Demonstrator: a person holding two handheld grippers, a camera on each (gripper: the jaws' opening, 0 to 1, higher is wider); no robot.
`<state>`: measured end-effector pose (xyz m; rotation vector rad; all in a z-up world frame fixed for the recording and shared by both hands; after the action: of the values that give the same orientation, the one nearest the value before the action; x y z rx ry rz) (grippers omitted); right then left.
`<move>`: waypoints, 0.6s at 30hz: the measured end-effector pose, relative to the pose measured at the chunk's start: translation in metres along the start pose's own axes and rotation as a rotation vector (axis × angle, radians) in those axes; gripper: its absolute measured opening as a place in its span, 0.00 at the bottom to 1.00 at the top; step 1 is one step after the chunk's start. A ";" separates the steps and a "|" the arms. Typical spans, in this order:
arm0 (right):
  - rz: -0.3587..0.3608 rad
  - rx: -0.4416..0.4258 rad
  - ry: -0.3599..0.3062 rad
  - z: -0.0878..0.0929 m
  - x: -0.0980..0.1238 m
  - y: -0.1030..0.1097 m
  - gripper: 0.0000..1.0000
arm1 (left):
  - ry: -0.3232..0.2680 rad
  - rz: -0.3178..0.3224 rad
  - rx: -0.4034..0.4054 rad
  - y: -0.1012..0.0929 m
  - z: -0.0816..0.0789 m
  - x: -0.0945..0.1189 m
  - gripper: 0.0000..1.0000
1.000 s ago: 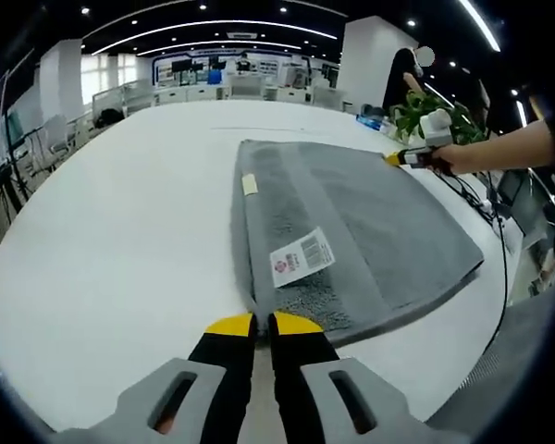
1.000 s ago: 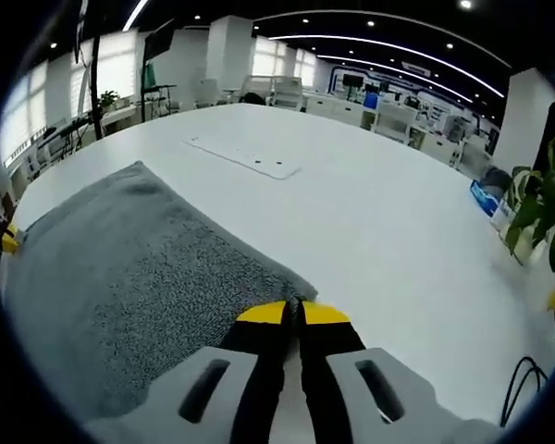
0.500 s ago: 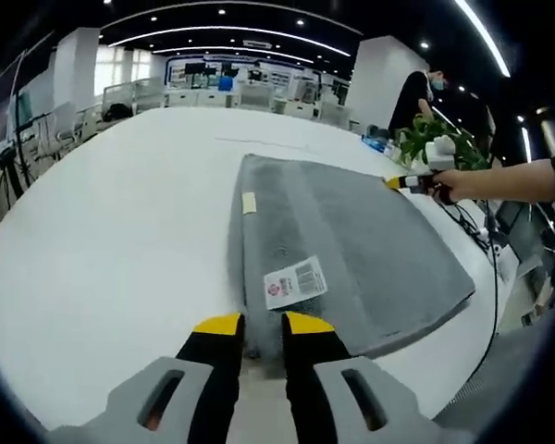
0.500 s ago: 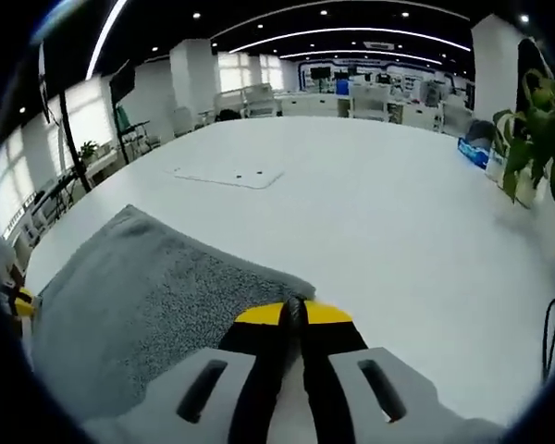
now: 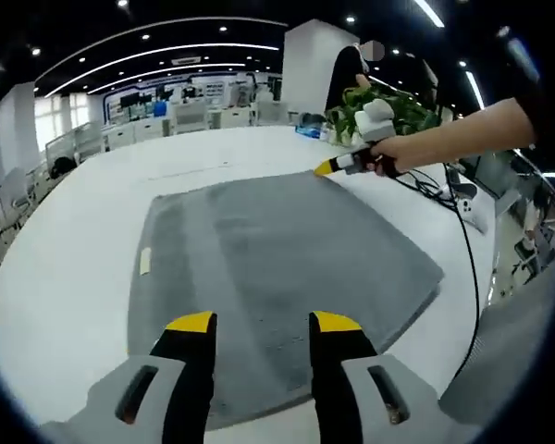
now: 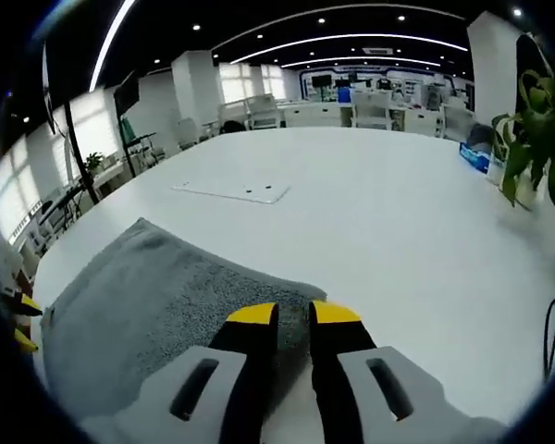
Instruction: Fold the towel on the table until its edges align and the towel forms a compact rectangular stack.
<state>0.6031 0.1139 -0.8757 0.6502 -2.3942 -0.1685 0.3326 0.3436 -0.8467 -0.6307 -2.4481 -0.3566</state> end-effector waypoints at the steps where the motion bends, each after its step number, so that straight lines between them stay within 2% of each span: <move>1: -0.005 0.004 0.002 0.001 0.001 0.003 0.14 | 0.004 0.030 -0.007 -0.010 -0.002 -0.004 0.41; 5: -0.023 0.030 0.013 0.004 0.004 0.006 0.17 | -0.005 0.094 -0.043 -0.035 -0.012 -0.013 0.41; 10: -0.042 0.037 0.020 0.006 0.007 0.005 0.17 | -0.005 0.262 -0.165 -0.070 -0.020 -0.028 0.41; 15: -0.044 0.042 0.023 0.006 0.010 0.000 0.17 | -0.023 0.305 -0.211 -0.088 -0.030 -0.036 0.40; 18: -0.043 0.045 0.021 0.005 0.013 -0.006 0.17 | -0.043 0.372 -0.244 -0.103 -0.036 -0.041 0.36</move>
<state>0.5945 0.1021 -0.8740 0.7209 -2.3709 -0.1260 0.3259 0.2274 -0.8537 -1.1863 -2.2795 -0.4949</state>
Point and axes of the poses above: the point that each gripper's makers call its tool centre point, and the gripper's own axes: x roughly backward along the fingers, y roughly to its left, z roughly out of its underside, the point moved 4 cm from there along x, roughly backward along the fingers, and after that the axes turned 10 degrees about -x, right-handed, at the moved point
